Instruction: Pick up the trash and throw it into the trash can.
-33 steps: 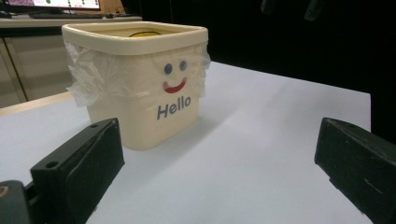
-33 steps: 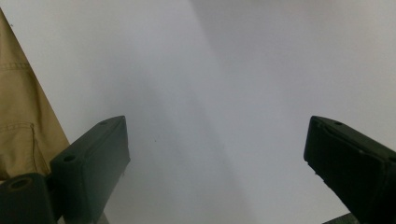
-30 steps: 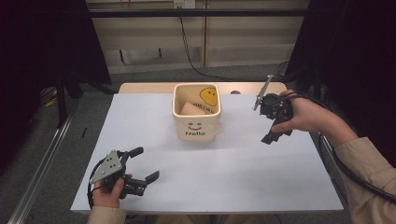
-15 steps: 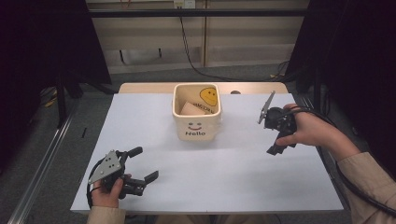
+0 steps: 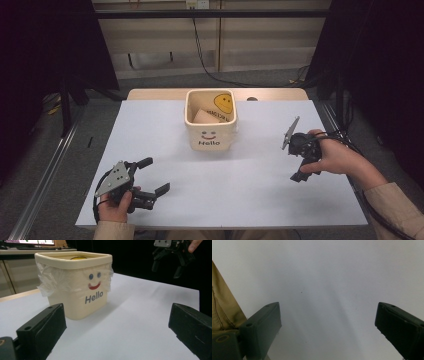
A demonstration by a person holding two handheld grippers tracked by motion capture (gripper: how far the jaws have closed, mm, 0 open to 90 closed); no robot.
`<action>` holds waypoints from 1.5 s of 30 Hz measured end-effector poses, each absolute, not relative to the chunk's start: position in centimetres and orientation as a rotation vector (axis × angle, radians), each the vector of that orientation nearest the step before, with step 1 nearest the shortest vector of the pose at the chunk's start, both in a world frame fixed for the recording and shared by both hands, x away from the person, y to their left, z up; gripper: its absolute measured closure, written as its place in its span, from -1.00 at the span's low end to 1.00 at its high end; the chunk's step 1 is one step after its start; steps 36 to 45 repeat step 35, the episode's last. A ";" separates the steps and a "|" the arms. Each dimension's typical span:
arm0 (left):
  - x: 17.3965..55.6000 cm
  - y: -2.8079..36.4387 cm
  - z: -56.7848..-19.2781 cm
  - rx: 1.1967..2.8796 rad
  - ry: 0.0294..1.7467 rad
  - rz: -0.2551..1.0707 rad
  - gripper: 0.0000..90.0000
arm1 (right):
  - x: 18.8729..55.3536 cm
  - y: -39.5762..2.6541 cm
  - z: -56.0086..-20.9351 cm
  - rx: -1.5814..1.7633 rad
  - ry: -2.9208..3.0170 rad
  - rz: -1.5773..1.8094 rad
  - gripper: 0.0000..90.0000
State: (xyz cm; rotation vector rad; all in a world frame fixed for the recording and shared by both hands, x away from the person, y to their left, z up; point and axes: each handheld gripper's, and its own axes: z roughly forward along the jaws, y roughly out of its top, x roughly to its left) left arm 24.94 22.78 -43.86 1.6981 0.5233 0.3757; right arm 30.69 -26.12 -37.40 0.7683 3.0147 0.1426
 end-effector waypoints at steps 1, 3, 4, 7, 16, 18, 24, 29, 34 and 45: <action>24.9 22.8 -43.9 1.698 0.522 0.375 -0.98 | 30.5 -26.2 -37.7 0.779 3.015 0.145 -0.85; 24.9 22.8 -43.9 1.697 0.523 0.374 -0.98 | 30.2 -26.4 -38.2 0.772 3.017 0.149 -0.85; 24.9 22.8 -43.9 1.697 0.523 0.374 -0.98 | 30.1 -26.4 -38.5 0.769 3.020 0.149 -0.85; 24.9 22.8 -43.9 1.699 0.523 0.375 -0.98 | 29.5 -26.7 -39.2 0.804 3.012 0.146 -0.85; 24.9 22.8 -43.8 1.701 0.521 0.378 -0.98 | 28.4 -27.4 -41.3 0.826 3.007 0.152 -0.85; 24.9 22.7 -43.9 1.693 0.531 0.375 -0.98 | 28.1 -27.5 -41.6 0.834 3.002 0.150 -0.85; 24.9 22.7 -43.9 1.697 0.527 0.377 -0.98 | 27.1 -27.7 -43.0 0.849 3.007 0.118 -0.85; 24.9 22.5 -43.9 1.696 0.528 0.370 -0.98 | 26.5 -28.0 -43.6 0.844 3.005 0.106 -0.85; 25.0 22.5 -44.0 1.710 0.520 0.380 -0.98 | 26.2 -28.3 -44.0 0.861 3.006 0.136 -0.85; 24.9 22.4 -44.0 1.699 0.530 0.375 -0.98 | 26.2 -28.3 -44.0 0.874 3.007 0.135 -0.85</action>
